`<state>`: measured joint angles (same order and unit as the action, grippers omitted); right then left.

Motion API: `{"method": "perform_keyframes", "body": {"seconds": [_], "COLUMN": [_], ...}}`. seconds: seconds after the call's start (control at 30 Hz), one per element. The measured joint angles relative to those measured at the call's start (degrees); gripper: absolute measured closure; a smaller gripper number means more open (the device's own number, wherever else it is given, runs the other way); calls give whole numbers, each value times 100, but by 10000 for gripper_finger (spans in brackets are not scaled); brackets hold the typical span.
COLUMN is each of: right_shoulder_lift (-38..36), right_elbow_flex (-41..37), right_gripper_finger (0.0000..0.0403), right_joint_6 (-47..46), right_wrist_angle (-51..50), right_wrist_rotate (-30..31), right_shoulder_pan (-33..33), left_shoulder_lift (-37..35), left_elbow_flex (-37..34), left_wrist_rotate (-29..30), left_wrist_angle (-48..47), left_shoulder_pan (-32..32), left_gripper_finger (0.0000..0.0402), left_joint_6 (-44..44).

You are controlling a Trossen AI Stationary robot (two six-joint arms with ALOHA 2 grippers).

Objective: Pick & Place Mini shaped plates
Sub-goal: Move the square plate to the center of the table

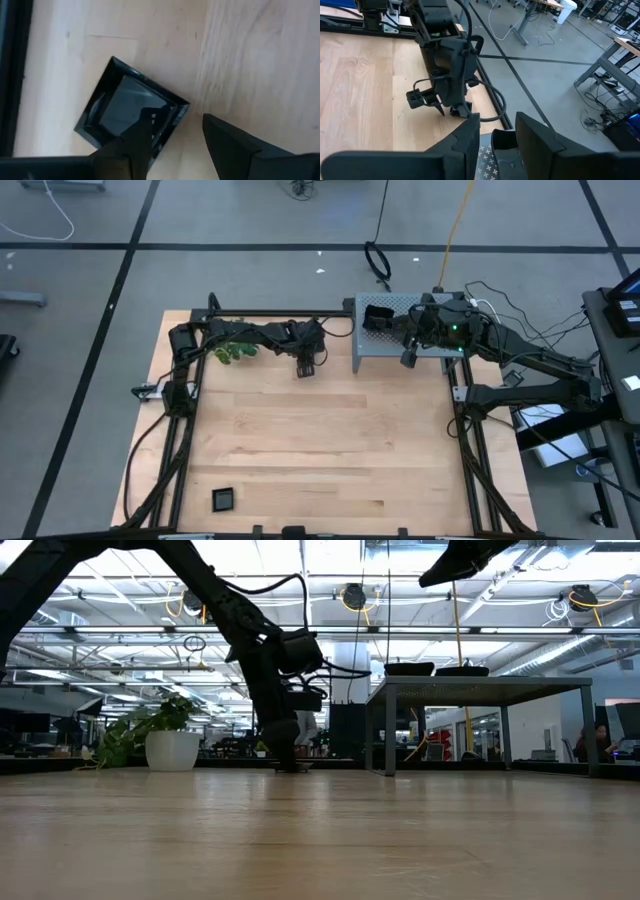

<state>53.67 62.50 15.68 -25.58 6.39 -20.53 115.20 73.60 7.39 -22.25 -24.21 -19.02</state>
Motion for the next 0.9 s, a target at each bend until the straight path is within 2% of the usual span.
{"method": "perform_keyframes", "body": {"seconds": [0.13,0.37,0.4,0.63,0.73,0.9], "right_shoulder_lift": [0,-2,-1,0,-4,-4], "right_elbow_flex": [-21,-394,-460,-698,-702,-702], "right_gripper_finger": [287,287,287,287,287,287], "right_joint_6": [0,0,0,0,9,348], "right_wrist_angle": [36,96,91,88,94,94], "right_wrist_rotate": [0,-2,-2,-17,-20,-21], "right_shoulder_pan": [0,0,1,0,0,0], "left_shoulder_lift": [-2,2,2,-107,-338,-856], "left_elbow_flex": [0,0,0,0,-2,-11], "left_wrist_rotate": [-10,-42,-123,-719,-789,-801], "left_wrist_angle": [-39,-69,-61,-118,-192,-186], "left_shoulder_pan": [2,-5,-9,269,548,1210], "left_gripper_finger": [249,380,389,387,396,386], "left_joint_6": [-16,75,137,427,563,750]}}
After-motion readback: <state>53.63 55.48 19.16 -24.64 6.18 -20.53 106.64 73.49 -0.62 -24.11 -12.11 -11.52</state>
